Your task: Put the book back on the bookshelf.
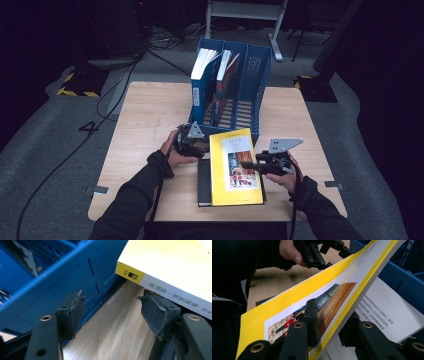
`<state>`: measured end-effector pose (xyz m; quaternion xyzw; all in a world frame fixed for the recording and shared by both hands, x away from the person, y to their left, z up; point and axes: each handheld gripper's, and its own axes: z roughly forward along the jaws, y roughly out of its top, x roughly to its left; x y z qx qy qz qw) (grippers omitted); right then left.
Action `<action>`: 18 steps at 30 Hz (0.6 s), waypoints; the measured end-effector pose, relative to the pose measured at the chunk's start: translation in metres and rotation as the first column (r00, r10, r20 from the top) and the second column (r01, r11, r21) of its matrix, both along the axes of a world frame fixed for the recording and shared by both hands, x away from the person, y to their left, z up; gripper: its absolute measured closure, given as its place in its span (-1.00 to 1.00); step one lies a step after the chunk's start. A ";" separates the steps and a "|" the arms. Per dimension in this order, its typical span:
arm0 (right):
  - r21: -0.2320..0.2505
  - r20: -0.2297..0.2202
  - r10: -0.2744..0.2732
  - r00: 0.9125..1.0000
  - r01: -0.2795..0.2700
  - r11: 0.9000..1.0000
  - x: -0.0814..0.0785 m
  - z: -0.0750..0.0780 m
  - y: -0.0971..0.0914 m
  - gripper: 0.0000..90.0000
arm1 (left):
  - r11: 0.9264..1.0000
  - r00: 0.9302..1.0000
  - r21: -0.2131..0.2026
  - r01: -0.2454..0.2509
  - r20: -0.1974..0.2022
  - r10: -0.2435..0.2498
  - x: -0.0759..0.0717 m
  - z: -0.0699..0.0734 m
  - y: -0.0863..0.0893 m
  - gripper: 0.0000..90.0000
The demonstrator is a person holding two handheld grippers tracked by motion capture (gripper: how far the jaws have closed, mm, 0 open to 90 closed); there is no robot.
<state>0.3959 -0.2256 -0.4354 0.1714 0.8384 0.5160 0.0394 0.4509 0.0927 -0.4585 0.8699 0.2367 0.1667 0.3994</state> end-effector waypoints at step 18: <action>0.042 0.095 0.043 0.995 -0.047 0.998 -0.010 0.025 -0.006 0.52 | 0.977 0.993 -0.177 0.120 0.037 -0.116 -0.008 0.041 0.003 0.65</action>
